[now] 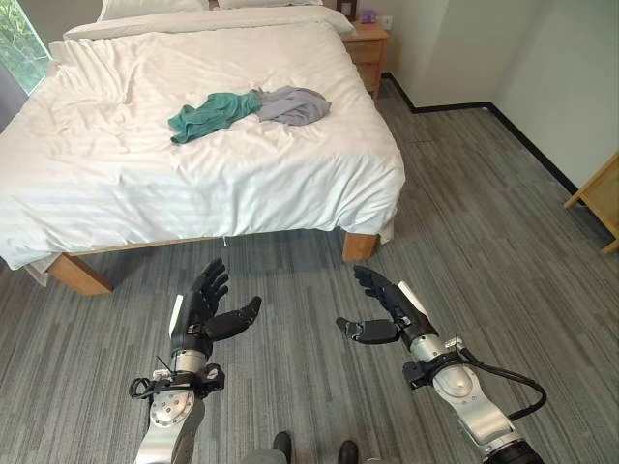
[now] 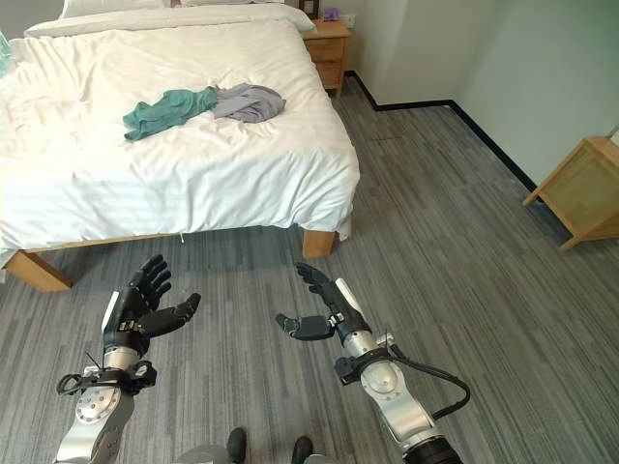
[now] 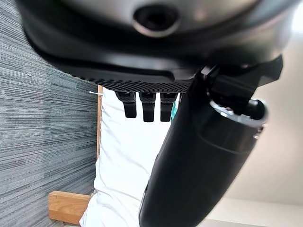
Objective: Pick up bed clothes into laundry basket.
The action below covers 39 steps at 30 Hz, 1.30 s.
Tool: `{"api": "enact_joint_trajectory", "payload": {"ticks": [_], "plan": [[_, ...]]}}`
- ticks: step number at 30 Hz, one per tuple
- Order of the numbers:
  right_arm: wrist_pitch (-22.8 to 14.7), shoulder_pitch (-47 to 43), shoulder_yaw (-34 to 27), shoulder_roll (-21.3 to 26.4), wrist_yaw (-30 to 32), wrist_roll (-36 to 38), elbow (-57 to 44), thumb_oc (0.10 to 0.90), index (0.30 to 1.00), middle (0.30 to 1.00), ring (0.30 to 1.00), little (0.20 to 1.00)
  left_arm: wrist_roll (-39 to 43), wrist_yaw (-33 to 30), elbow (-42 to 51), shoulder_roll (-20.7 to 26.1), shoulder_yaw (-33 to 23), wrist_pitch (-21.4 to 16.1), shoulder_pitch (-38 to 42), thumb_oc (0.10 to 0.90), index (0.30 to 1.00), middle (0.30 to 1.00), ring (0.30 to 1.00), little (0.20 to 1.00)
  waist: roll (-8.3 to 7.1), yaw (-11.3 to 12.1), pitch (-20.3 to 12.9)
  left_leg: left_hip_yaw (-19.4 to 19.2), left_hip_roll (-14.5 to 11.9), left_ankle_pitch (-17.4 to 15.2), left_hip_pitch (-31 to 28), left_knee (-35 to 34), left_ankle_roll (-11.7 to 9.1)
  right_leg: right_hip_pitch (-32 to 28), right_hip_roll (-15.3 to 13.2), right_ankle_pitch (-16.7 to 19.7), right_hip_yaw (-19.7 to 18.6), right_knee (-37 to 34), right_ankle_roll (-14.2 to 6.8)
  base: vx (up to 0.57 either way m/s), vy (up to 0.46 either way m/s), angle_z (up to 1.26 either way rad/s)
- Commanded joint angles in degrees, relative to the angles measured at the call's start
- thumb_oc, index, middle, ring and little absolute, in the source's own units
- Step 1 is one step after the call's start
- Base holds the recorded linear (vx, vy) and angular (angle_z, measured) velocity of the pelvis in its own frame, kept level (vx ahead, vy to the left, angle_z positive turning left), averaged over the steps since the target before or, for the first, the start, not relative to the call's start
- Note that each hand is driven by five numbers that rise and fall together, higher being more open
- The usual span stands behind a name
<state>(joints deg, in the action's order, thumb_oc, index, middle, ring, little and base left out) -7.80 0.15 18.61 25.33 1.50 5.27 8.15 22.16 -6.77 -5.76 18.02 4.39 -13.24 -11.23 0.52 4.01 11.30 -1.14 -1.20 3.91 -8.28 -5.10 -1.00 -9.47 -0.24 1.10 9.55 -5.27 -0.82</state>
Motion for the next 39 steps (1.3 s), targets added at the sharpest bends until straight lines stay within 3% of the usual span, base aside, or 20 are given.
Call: {"api": "enact_joint_trajectory", "payload": {"ticks": [1,2,3,5,6,12,13,21,23,24,25,26,28,29,31,32,33,35,36,39], "plan": [[-4.6,-2.2,-2.9,1.6,1.0,-0.7,-8.7,0.8,0.9,0.9,0.9,0.9,-1.5,0.3,3.6,1.2,-0.1,-3.4,4.4,0.8,0.9,0.9,0.9,0.9,-0.18,0.1,-1.9,3.4,-5.4,-0.5,0.1,1.0,-5.9,-1.8,-2.4,-3.3,0.9,0.3,-5.2,-0.04,-0.083,0.05],[-4.7,-2.1,-3.2,1.8,1.0,-0.8,-8.7,0.8,0.9,0.9,0.9,0.9,-1.5,0.3,3.8,1.2,-0.1,-3.4,4.4,0.8,0.9,0.9,0.9,0.9,-0.45,0.3,-1.2,3.6,-5.4,-0.7,1.2,3.0,-6.0,-1.9,-2.4,-3.5,0.8,0.3,-4.9,-0.11,-0.129,0.19],[-4.8,-2.1,-4.1,2.1,1.4,-1.0,-8.3,0.8,0.9,0.9,0.9,0.9,-1.3,0.2,3.6,1.3,0.5,-3.4,5.5,0.8,0.9,0.9,0.9,0.9,-1.4,0.5,0.9,3.9,-4.4,-1.8,6.7,11.4,-7.1,-2.3,-3.1,-4.1,1.6,0.3,-4.4,-0.11,-0.074,0.22],[-4.4,-2.0,-5.1,2.7,2.3,-1.4,-7.7,0.8,0.9,0.9,0.9,0.9,-1.0,-0.4,2.8,1.3,1.2,-3.4,7.0,0.8,0.9,0.9,0.9,0.9,-1.91,0.2,2.2,0.9,-4.8,1.6,11.9,18.2,-8.4,-2.7,-3.8,-4.3,3.0,0.3,-4.0,-0.06,-0.057,0.34],[-3.8,-2.1,-5.8,3.1,2.7,-1.8,-7.2,0.8,0.9,0.9,0.9,0.9,-1.1,-0.3,2.9,1.4,1.0,-3.6,6.9,0.8,0.9,0.9,0.9,0.9,-2.23,0.4,2.3,-3.9,-5.1,3.4,16.4,21.6,-7.3,-3.2,-4.0,-5.0,4.0,0.3,-3.8,0.02,-0.034,0.55],[-3.0,-2.4,-7.0,3.3,3.3,-2.7,-6.3,0.8,0.9,0.9,0.9,0.9,-1.4,0.0,1.6,1.1,-0.3,-2.7,5.1,0.8,0.9,0.9,0.9,0.9,-2.77,2.6,1.0,-12.3,-3.5,2.4,22.4,18.3,-4.1,-4.2,-3.4,-7.0,2.3,0.3,-3.9,0.21,0.017,0.19],[-2.4,-3.1,-6.4,1.6,4.5,-3.1,-4.2,0.8,0.9,0.9,0.9,0.9,-1.7,-1.0,0.9,0.8,-1.0,-1.7,3.9,0.8,0.9,0.9,0.9,0.9,-2.75,5.1,0.2,-14.5,-4.4,5.4,24.5,5.9,-3.8,-7.3,-2.4,-9.7,0.3,0.3,-5.0,0.61,0.176,-0.08],[-2.0,-1.7,-4.9,0.3,3.2,-4.4,-4.8,0.8,0.9,0.9,0.9,0.9,-2.8,-1.1,0.5,1.2,-1.4,-1.1,2.1,0.8,0.9,0.9,0.9,0.9,-3.9,8.3,-0.6,-8.2,-10.0,11.4,28.4,1.8,-6.2,-15.7,-5.2,-14.5,-6.4,0.3,-6.9,0.53,0.18,-0.66],[-2.1,-1.7,-4.5,-0.2,3.0,-4.8,-4.9,0.8,0.9,0.9,0.9,0.9,-2.8,-0.8,0.3,1.4,-1.2,-1.1,1.9,0.8,0.9,0.9,0.9,0.9,-4.36,8.3,-1.3,-7.7,-9.7,12.6,28.2,1.7,-6.0,-16.1,-5.9,-14.0,-7.0,0.3,-7.1,0.44,0.242,-0.48],[-2.2,-1.8,-4.0,-1.6,3.1,-5.9,-4.9,0.8,0.9,0.9,0.9,0.9,-3.1,-0.4,-0.6,2.3,-0.5,-0.7,2.4,0.8,0.9,0.9,0.9,0.9,-5.83,8.1,-2.1,-8.0,-8.3,12.9,26.7,2.3,-4.4,-13.8,-7.9,-9.6,-8.2,7.7,-9.5,0.49,0.286,-0.45],[-2.3,-2.1,-3.6,-2.1,3.3,-6.6,-4.9,0.8,0.9,0.9,0.9,0.9,-3.1,-0.1,-0.7,3.0,0.0,-0.6,2.8,0.8,0.9,0.9,0.9,0.9,-6.3,7.7,-2.3,-8.5,-7.3,11.8,24.9,2.5,-3.2,-11.9,-8.5,-6.4,-8.7,12.4,-11.0,0.73,0.477,-0.67],[-2.3,-3.1,-3.7,-2.9,4.1,-8.0,-5.8,0.8,0.9,0.9,0.9,0.9,-4.0,-0.2,-1.0,4.7,0.9,-0.4,4.1,0.8,0.9,0.9,0.9,0.9,-6.2,5.8,-1.9,-9.6,-6.2,8.7,20.8,2.9,-1.2,-6.6,-8.7,4.7,-10.4,24.8,-14.0,0.53,0.361,-0.42],[-2.5,-5.1,-3.5,-3.2,4.9,-9.8,-6.6,0.8,0.9,0.9,0.9,0.9,-4.6,-0.6,-0.5,6.4,1.1,-0.8,5.1,0.8,0.9,0.9,0.9,0.9,-4.34,3.8,-1.7,-10.2,-6.3,5.9,15.7,1.8,-0.1,-0.3,-9.1,11.5,-7.9,33.6,-14.2,0.5,0.31,-0.2],[-2.6,-6.2,-3.9,-2.8,5.5,-10.7,-7.7,0.8,0.9,0.9,0.9,0.9,-4.7,-0.5,0.1,7.4,1.2,-1.0,5.7,0.8,0.9,0.9,0.9,0.9,-3.41,2.8,-1.5,-10.4,-6.5,4.8,13.4,1.2,0.0,2.7,-10.0,12.1,-5.0,35.2,-14.2,0.47,0.265,-0.08],[-2.3,-7.4,-4.4,-2.1,5.7,-11.8,-9.8,0.8,0.9,0.9,0.9,0.9,-4.7,-0.5,0.5,8.1,1.1,-1.1,6.6,0.8,0.9,0.9,0.9,0.9,-2.3,0.6,-0.8,-9.8,-6.1,3.3,10.2,0.3,0.1,7.6,-10.7,8.0,-0.9,34.0,-13.7,0.48,0.206,0.04],[-2.4,-8.3,-4.9,-1.5,6.1,-12.2,-11.1,0.8,0.9,0.9,0.9,0.9,-4.9,-0.5,0.7,8.4,1.2,-1.1,7.1,0.8,0.9,0.9,0.9,0.9,-2.21,-0.4,-0.5,-9.7,-5.7,2.1,8.5,0.1,-0.2,9.9,-11.2,5.4,1.3,31.2,-13.2,0.62,0.065,0.27],[-2.6,-9.6,-5.5,-0.8,6.8,-12.0,-12.5,0.8,0.9,0.9,0.9,0.9,-5.0,-0.4,0.9,8.5,1.2,-1.2,7.6,0.8,0.9,0.9,0.9,0.9,-2.43,-1.5,-0.5,-8.9,-5.2,0.5,6.8,0.1,-0.8,12.0,-11.5,2.7,3.2,21.7,-11.9,0.48,-0.001,0.4],[-2.5,-9.6,-5.4,-0.8,6.8,-12.0,-12.5,0.8,0.9,0.9,0.9,0.9,-5.0,-0.4,0.9,8.5,1.2,-1.2,7.6,0.8,0.9,0.9,0.9,0.9,-2.32,-1.9,-0.4,-8.5,-5.4,0.1,6.4,0.1,-1.0,11.0,-11.3,2.5,3.8,21.0,-11.9,0.32,-0.056,0.45],[-2.8,-10.2,-6.1,-0.5,7.0,-11.9,-14.3,0.8,0.9,0.9,0.9,0.9,-5.1,-0.1,0.7,8.1,1.2,-1.3,8.1,0.8,0.9,0.9,0.9,0.9,-2.82,-2.7,-0.4,-7.2,-4.7,-2.3,4.0,0.1,-1.7,13.3,-11.6,2.5,3.6,10.5,-11.4,0.33,-0.069,0.49],[-2.8,-9.6,-7.0,-0.3,6.8,-12.6,-16.7,0.8,0.9,0.9,0.9,0.9,-6.2,0.0,0.3,7.4,0.8,-1.4,9.3,0.8,0.9,0.9,0.9,0.9,-2.47,-3.6,0.1,-5.7,-6.7,-5.8,0.2,0.1,-3.8,17.5,-14.1,7.3,4.7,1.0,-13.5,0.54,-0.153,0.66]]}}
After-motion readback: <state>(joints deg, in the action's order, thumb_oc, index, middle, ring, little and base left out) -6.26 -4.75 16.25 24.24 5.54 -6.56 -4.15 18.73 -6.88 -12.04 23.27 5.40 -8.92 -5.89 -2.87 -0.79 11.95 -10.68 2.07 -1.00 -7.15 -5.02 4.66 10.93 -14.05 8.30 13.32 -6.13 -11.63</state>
